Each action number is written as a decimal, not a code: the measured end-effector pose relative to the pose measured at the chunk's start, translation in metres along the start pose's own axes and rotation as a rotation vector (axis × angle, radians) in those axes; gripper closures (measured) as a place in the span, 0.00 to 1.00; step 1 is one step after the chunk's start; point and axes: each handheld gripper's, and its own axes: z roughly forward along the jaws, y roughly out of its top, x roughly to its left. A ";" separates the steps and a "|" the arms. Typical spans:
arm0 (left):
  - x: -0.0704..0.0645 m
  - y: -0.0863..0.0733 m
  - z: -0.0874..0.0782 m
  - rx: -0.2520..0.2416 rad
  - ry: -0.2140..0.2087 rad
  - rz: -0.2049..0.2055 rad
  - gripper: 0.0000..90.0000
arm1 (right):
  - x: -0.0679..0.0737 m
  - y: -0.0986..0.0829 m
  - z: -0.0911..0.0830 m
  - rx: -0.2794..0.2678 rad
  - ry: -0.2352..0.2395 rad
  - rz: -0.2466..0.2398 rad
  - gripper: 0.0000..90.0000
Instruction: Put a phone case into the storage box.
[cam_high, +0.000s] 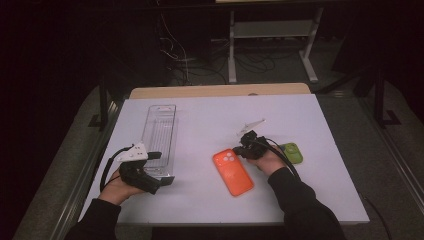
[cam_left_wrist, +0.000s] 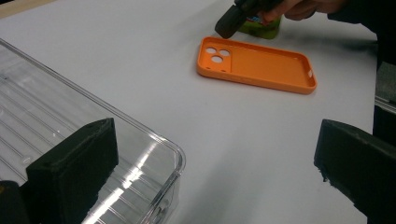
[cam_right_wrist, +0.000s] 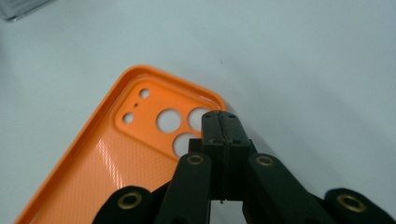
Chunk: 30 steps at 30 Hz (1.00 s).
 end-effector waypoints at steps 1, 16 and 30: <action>0.000 0.000 0.000 0.000 0.000 0.000 0.00 | 0.000 0.000 0.000 0.000 0.000 0.000 0.99; 0.000 0.000 0.001 0.001 -0.002 -0.003 0.00 | 0.003 0.017 0.014 -0.010 0.022 -0.025 0.99; -0.001 0.001 0.003 0.007 -0.006 0.015 0.00 | -0.005 -0.013 -0.061 -0.077 0.032 0.029 0.75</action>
